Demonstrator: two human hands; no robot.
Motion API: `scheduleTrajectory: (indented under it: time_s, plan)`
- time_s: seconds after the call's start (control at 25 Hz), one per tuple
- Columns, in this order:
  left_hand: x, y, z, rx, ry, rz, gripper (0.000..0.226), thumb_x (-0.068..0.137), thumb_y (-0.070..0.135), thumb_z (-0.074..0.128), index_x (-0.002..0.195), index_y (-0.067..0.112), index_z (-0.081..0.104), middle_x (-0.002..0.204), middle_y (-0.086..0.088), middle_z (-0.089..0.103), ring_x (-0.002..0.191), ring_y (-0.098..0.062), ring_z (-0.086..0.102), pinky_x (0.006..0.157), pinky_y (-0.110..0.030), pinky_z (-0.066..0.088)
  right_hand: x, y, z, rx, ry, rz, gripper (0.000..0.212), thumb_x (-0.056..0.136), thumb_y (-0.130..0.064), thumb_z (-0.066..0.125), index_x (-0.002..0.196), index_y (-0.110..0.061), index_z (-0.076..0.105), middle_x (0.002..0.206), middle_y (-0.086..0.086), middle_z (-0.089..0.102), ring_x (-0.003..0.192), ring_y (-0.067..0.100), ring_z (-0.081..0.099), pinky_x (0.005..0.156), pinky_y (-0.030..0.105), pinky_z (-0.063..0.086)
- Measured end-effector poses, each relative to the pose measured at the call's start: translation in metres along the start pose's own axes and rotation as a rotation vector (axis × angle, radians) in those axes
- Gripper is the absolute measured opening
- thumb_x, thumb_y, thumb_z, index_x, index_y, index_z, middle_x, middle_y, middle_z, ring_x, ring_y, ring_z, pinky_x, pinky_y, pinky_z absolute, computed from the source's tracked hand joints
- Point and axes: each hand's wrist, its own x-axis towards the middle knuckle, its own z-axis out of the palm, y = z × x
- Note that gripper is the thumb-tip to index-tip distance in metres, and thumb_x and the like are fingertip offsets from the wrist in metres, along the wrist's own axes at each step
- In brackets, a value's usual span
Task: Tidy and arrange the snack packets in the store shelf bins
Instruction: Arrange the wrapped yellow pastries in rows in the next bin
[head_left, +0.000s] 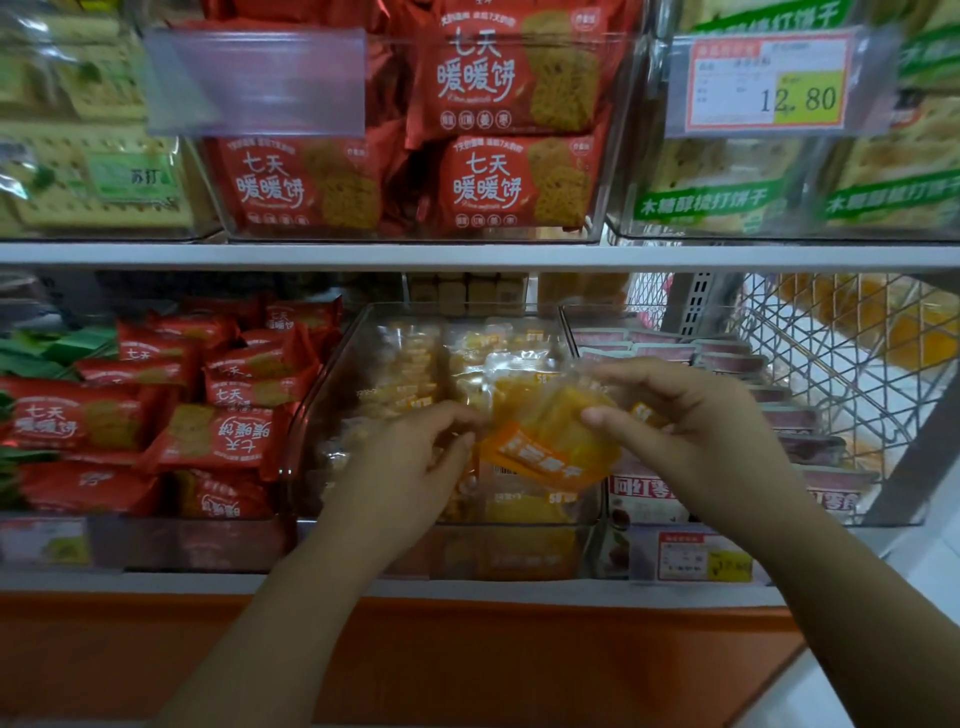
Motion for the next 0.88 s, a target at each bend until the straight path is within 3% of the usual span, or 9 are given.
scheduleTrajectory:
  time_s: [0.16,0.28,0.36,0.44,0.52,0.6,0.68,0.76,0.88]
  plan:
    - [0.017,-0.008,0.007,0.066,-0.064,-0.031,0.028,0.093,0.018,0.056,0.116,0.030,0.063,0.098,0.025,0.061,0.094,0.006,0.058,0.080,-0.009,0.045,0.001,0.008,0.026,-0.324,-0.373,-0.156,0.030,0.090,-0.024,0.059,0.117,-0.034,0.062,0.104,-0.016,0.068,0.092,-0.005,0.059,0.078,0.005,0.040]
    - [0.030,-0.015,0.015,0.087,-0.215,-0.081,0.030,0.090,0.022,0.060,0.119,0.029,0.062,0.105,0.017,0.065,0.094,0.000,0.060,0.086,-0.027,0.051,-0.002,0.004,0.032,-0.420,-0.362,-0.227,0.033,0.094,-0.035,0.047,0.125,-0.029,0.057,0.106,-0.008,0.069,0.091,0.002,0.056,0.082,0.022,0.039]
    - [0.034,-0.015,0.020,0.185,-0.267,-0.068,0.030,0.087,0.030,0.063,0.117,0.031,0.063,0.108,0.012,0.065,0.097,-0.007,0.060,0.086,-0.036,0.051,-0.010,0.005,0.032,-0.489,-0.334,-0.203,0.033,0.097,-0.041,0.037,0.127,-0.029,0.045,0.107,-0.008,0.063,0.099,0.006,0.043,0.083,0.019,0.020]
    - [0.037,-0.013,0.023,0.363,-0.257,-0.017,0.031,0.087,0.037,0.062,0.117,0.031,0.062,0.114,0.007,0.058,0.101,-0.012,0.057,0.084,-0.035,0.049,-0.017,0.011,0.038,-0.569,-0.378,-0.179,0.032,0.097,-0.043,0.028,0.118,-0.028,0.047,0.105,-0.009,0.059,0.097,0.004,0.039,0.083,0.019,0.011]
    - [0.039,-0.011,0.024,0.468,-0.236,0.014,0.026,0.087,0.040,0.060,0.111,0.030,0.063,0.115,0.005,0.052,0.103,-0.014,0.054,0.080,-0.032,0.046,-0.021,0.018,0.048,-0.709,-0.487,-0.189,0.040,0.092,-0.044,0.022,0.109,-0.031,0.057,0.092,-0.008,0.065,0.091,0.011,0.054,0.090,0.028,0.015]
    - [0.038,-0.008,0.023,0.473,-0.209,0.051,0.015,0.087,0.041,0.059,0.097,0.030,0.064,0.105,0.008,0.057,0.096,-0.011,0.056,0.072,-0.028,0.043,-0.021,0.027,0.048,-0.700,-0.483,-0.188,0.040,0.092,-0.044,0.025,0.108,-0.036,0.060,0.089,-0.011,0.067,0.089,0.011,0.058,0.092,0.030,0.017]
    - [0.035,-0.001,0.018,0.372,-0.123,0.068,0.005,0.090,0.034,0.058,0.088,0.030,0.060,0.089,0.011,0.062,0.083,-0.008,0.060,0.066,-0.025,0.043,-0.020,0.023,0.042,-0.592,-0.463,-0.207,0.038,0.092,-0.046,0.029,0.112,-0.035,0.059,0.100,-0.015,0.067,0.095,0.005,0.056,0.093,0.025,0.020]
    - [0.034,0.007,0.007,0.114,0.025,-0.003,0.011,0.093,0.023,0.055,0.084,0.029,0.054,0.078,0.011,0.064,0.068,-0.004,0.064,0.061,-0.020,0.048,-0.018,0.017,0.035,-0.436,-0.359,-0.186,0.038,0.092,-0.046,0.035,0.113,-0.032,0.062,0.106,-0.017,0.066,0.097,-0.004,0.052,0.091,0.013,0.026]
    - [0.027,0.011,-0.010,-0.307,0.141,-0.081,0.014,0.094,0.015,0.051,0.085,0.025,0.053,0.089,0.008,0.066,0.077,0.001,0.067,0.069,-0.018,0.054,-0.010,0.011,0.022,-0.064,-0.059,0.061,0.020,0.094,-0.033,0.048,0.108,-0.036,0.062,0.098,-0.027,0.064,0.092,-0.014,0.055,0.076,0.002,0.038]
